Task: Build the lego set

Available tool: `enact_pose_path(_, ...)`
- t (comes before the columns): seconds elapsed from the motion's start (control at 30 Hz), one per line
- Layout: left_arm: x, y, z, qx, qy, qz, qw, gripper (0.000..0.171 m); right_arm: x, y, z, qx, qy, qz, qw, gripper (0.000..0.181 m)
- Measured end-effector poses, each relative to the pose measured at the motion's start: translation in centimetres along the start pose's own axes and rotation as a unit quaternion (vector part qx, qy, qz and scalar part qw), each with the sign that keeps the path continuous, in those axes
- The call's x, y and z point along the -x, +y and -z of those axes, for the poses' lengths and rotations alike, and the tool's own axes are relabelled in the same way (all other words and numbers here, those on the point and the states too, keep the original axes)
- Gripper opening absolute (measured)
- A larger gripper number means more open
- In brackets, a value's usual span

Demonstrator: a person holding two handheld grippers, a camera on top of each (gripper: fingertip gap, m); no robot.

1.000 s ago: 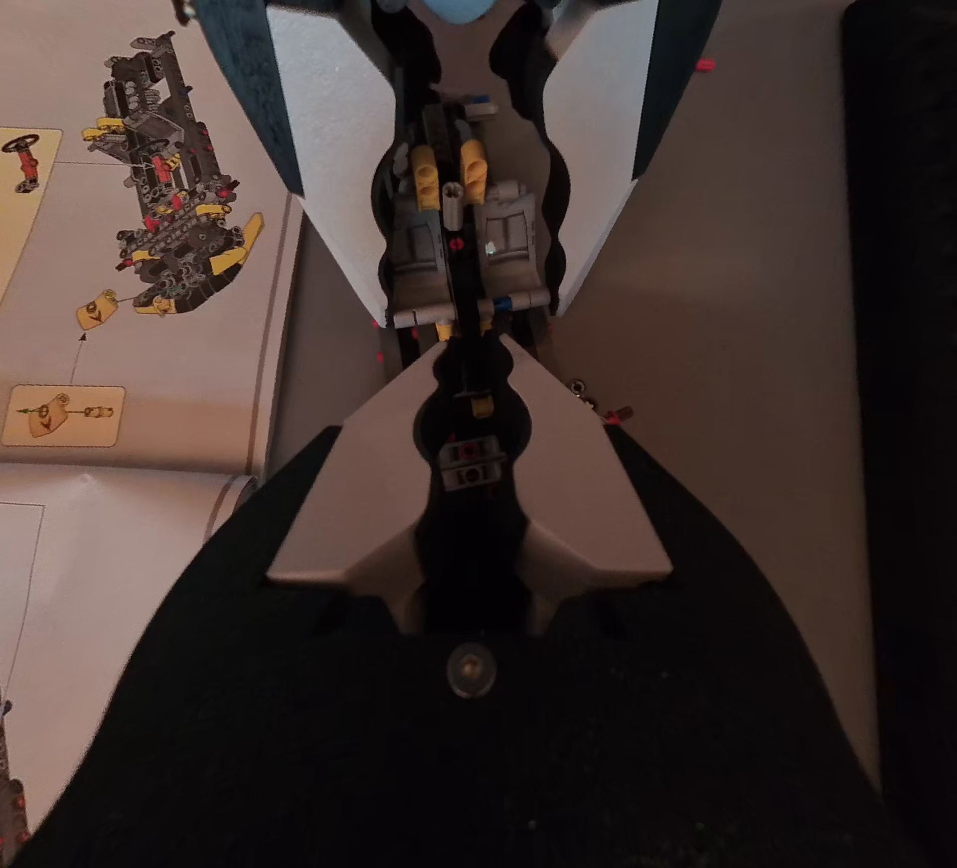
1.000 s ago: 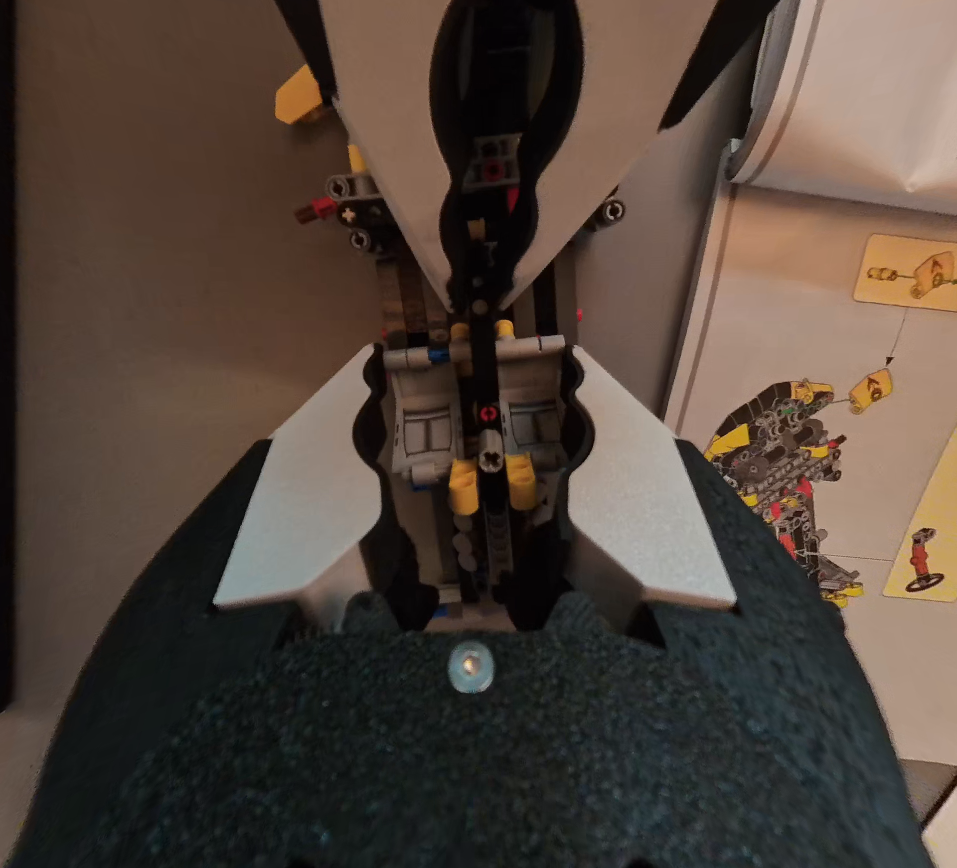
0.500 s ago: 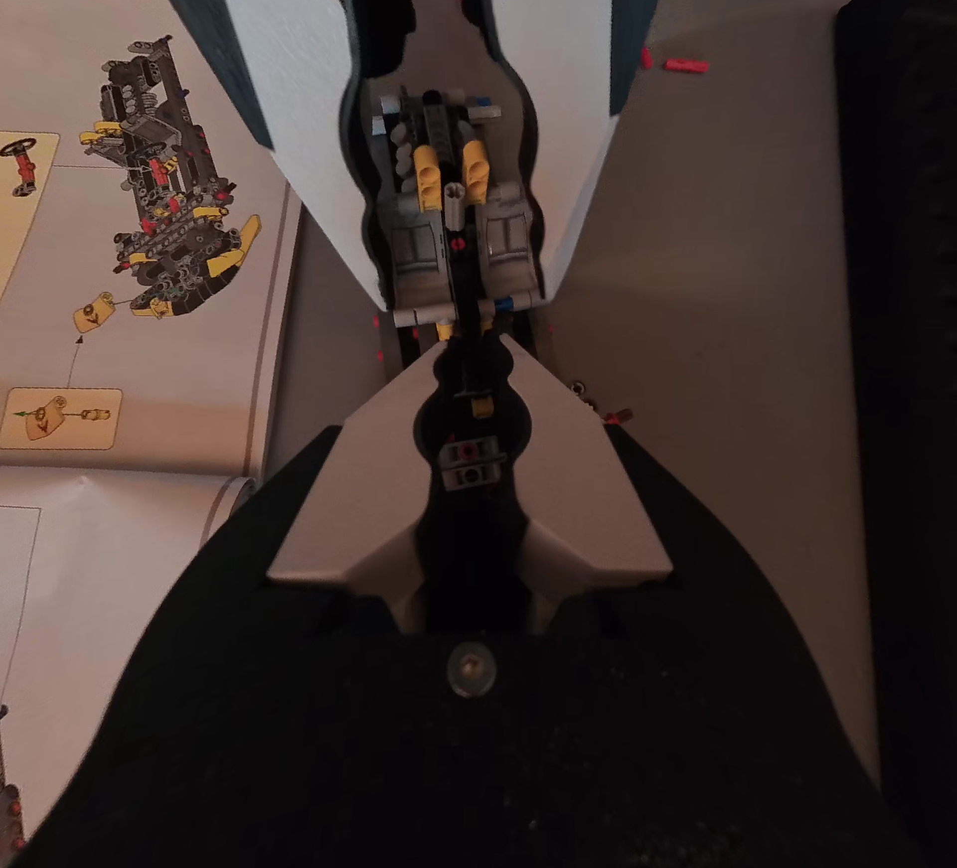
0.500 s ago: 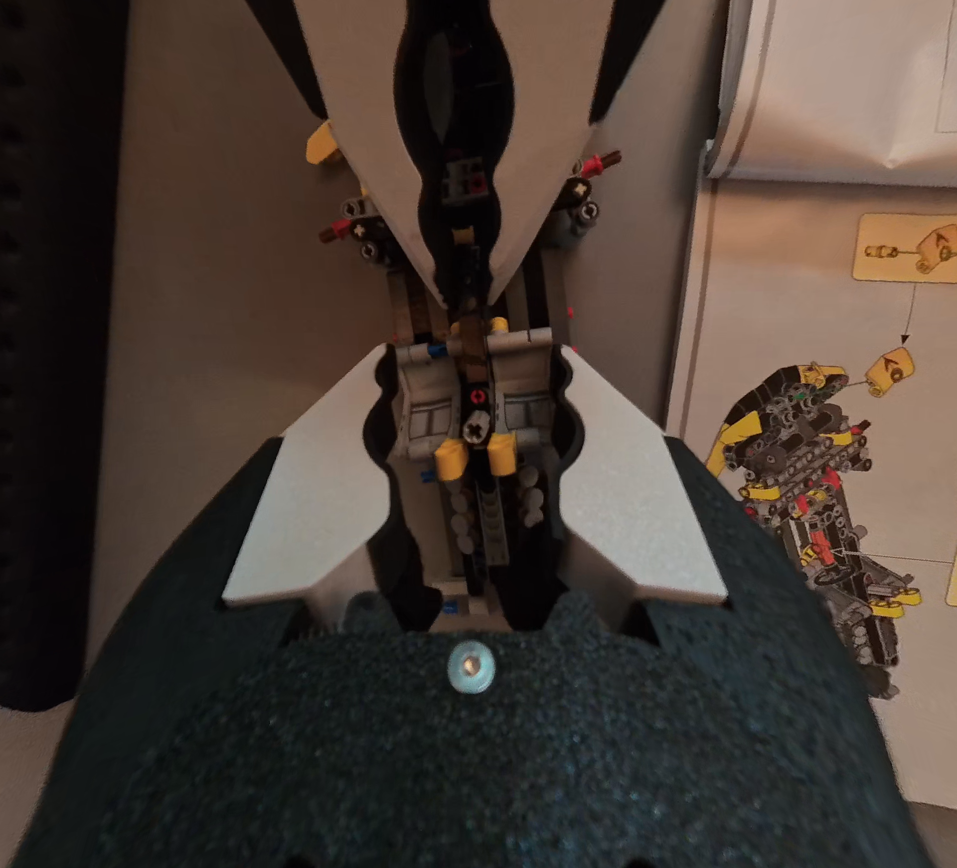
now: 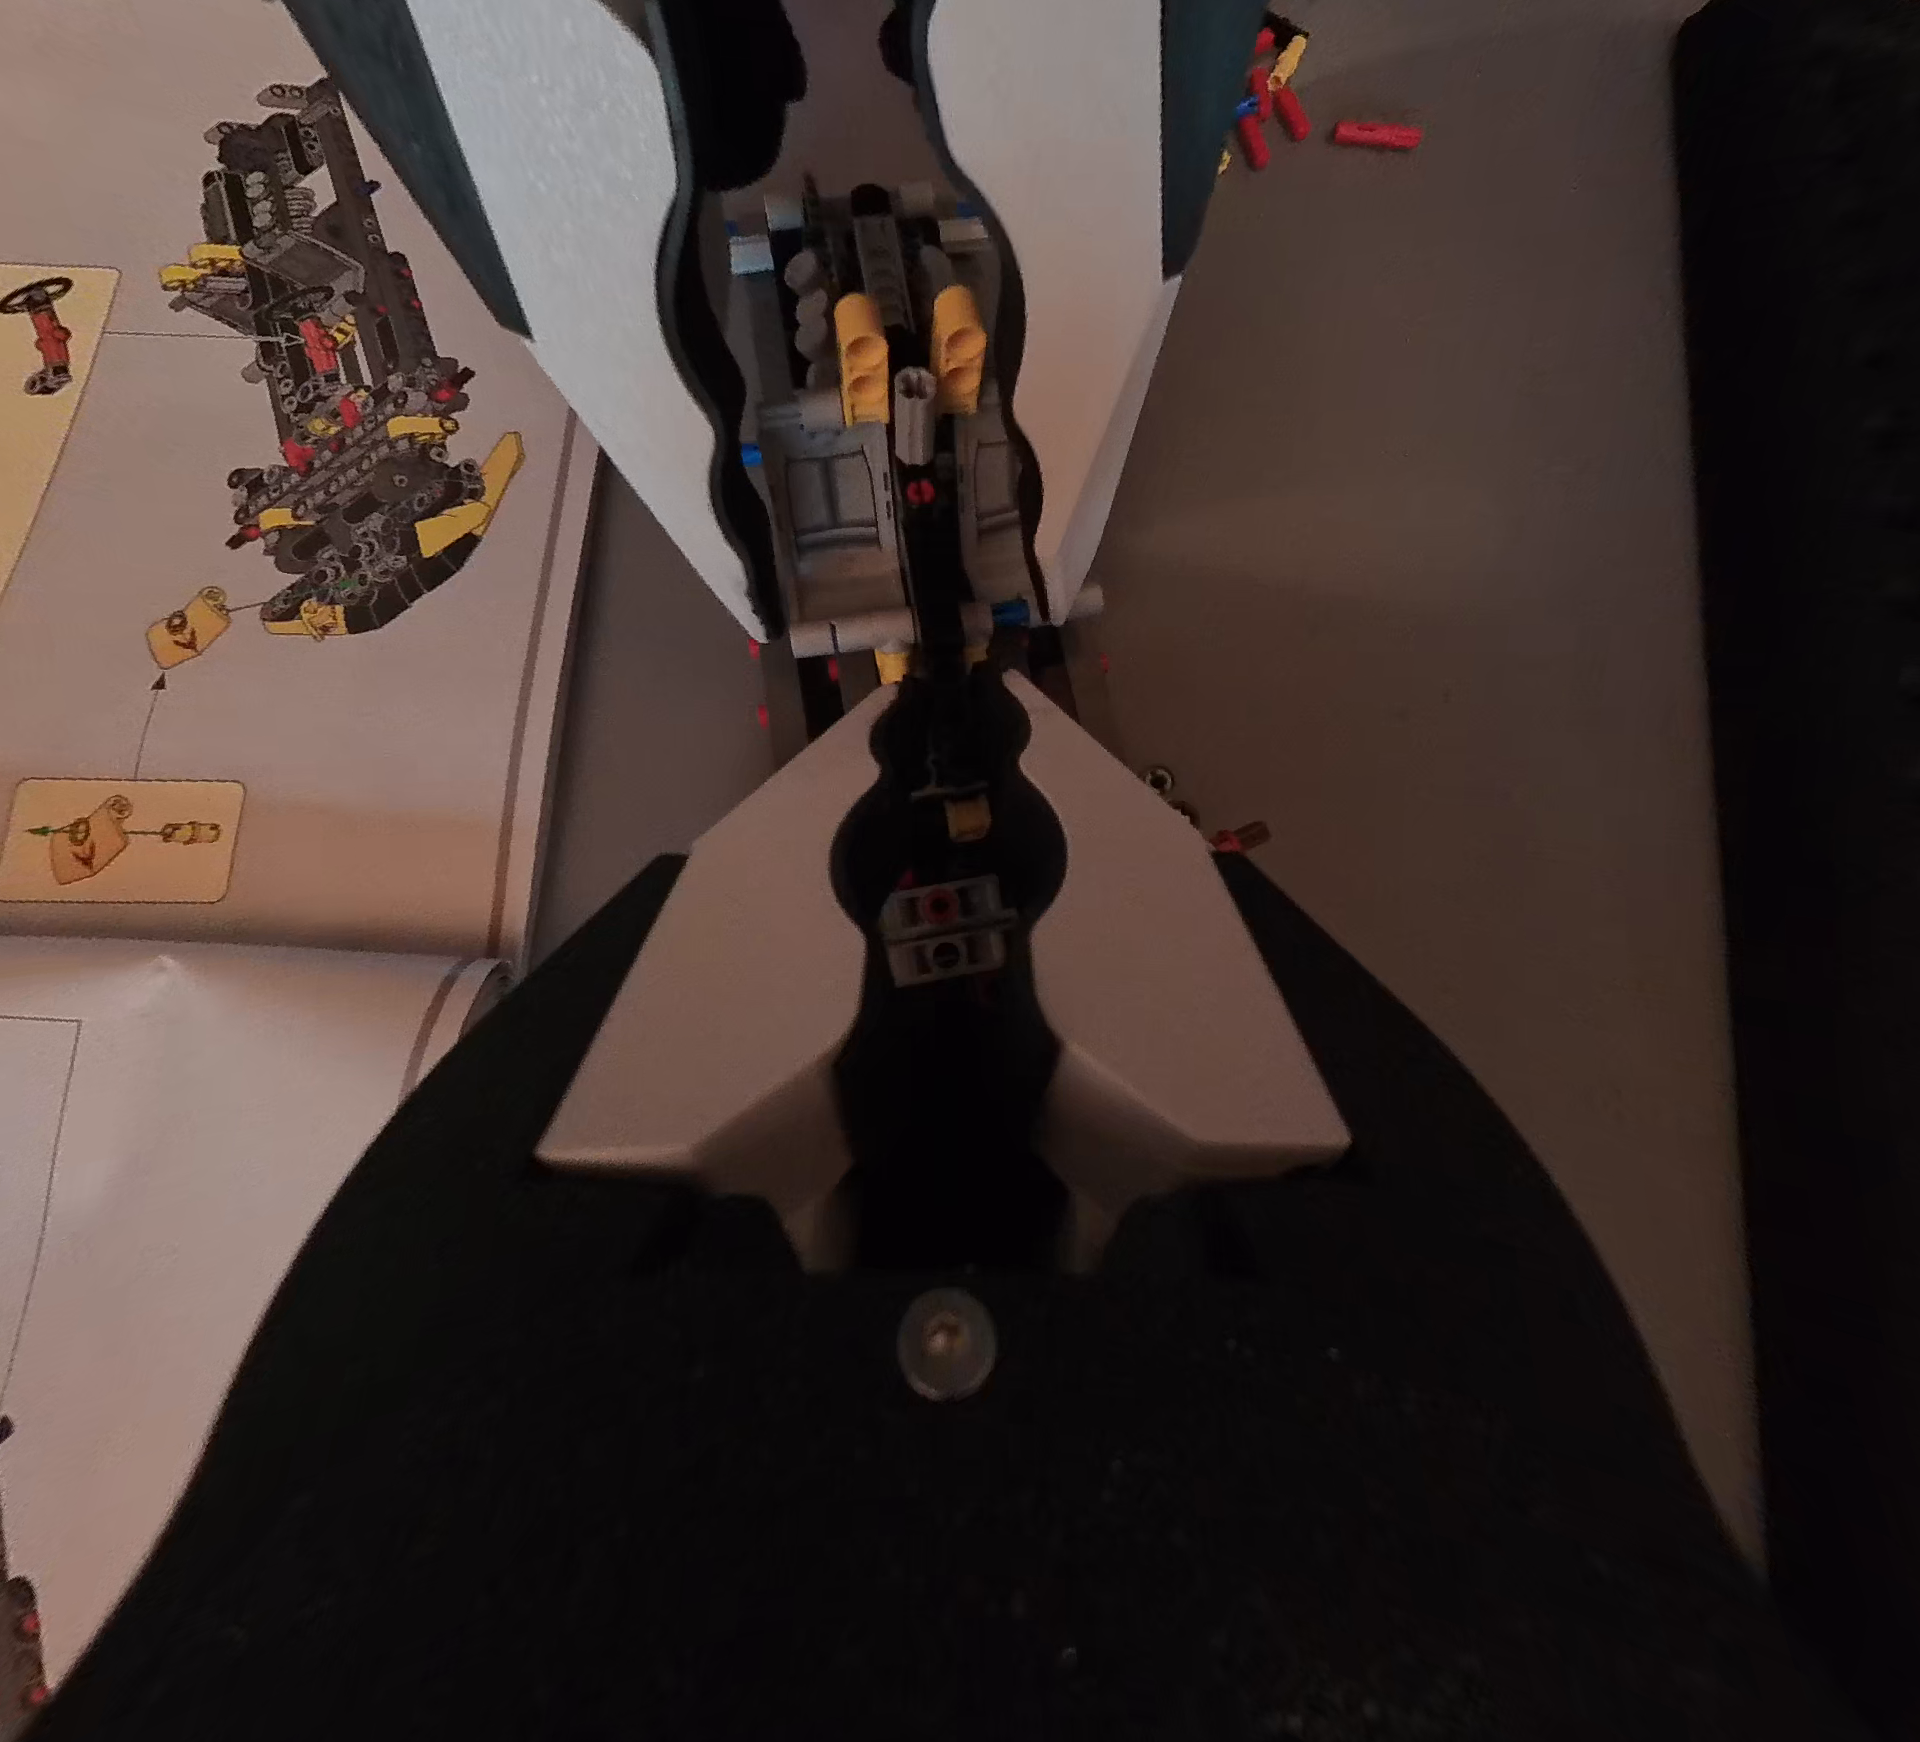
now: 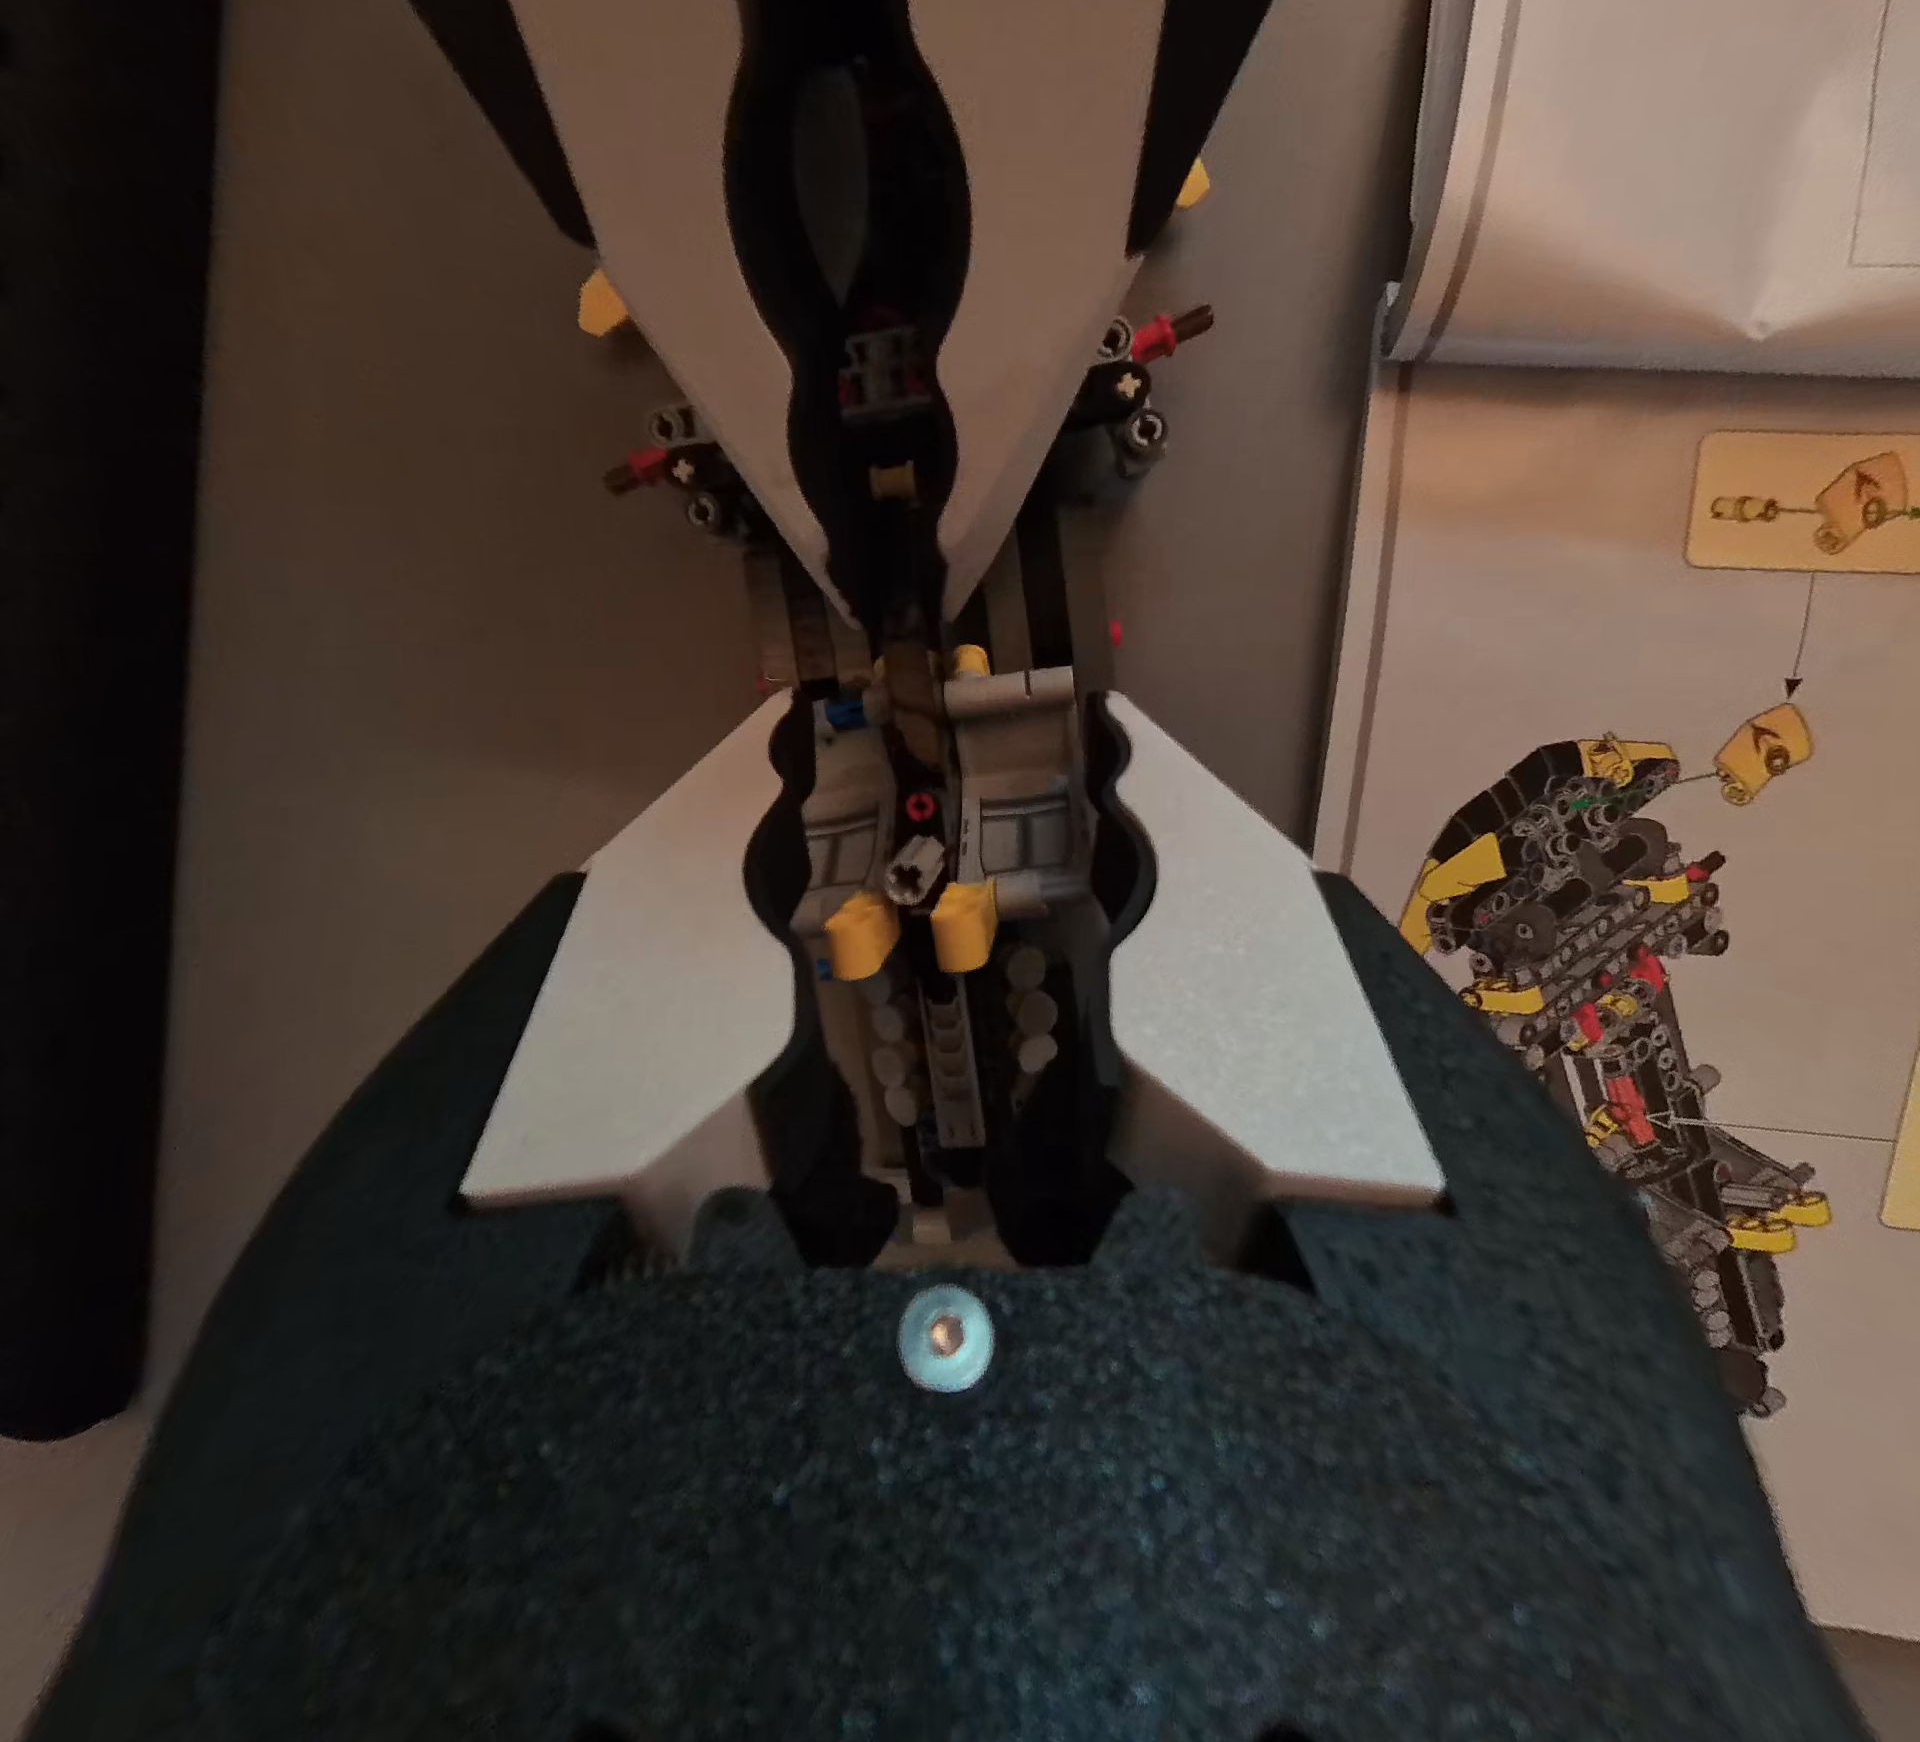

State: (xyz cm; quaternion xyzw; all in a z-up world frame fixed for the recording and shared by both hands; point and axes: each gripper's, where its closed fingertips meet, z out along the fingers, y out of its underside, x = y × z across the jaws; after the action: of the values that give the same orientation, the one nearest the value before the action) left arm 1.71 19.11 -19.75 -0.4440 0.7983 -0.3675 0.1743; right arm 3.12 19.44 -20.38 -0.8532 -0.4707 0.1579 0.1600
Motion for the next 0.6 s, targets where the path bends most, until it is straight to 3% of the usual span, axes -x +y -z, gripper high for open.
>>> enact_pose_path(0.2, 0.0, 0.0, 0.0, -0.001, 0.000, 0.001, 1.000, 0.006, -0.2, 0.1, 0.2, -0.004, -0.001, -0.011, 1.000, 0.055)
enact_pose_path(0.3, 0.0, 0.0, 0.0, -0.001, 0.001, 0.002, 1.000, 0.006, 0.0, 0.1, 0.7, -0.001, 0.015, 0.016, 1.000, 0.078)
enact_pose_path(0.43, 0.0, 0.0, 0.0, -0.001, 0.002, 0.002, 1.000, 0.006, 0.5, 0.7, -0.1, 0.029, 0.025, 0.040, 0.998, 0.088)
enact_pose_path(0.6, 0.0, 0.0, 0.0, -0.001, -0.001, 0.003, 1.000, 0.006, 0.6, 0.6, -0.8, 0.042, 0.033, 0.069, 0.996, 0.066)
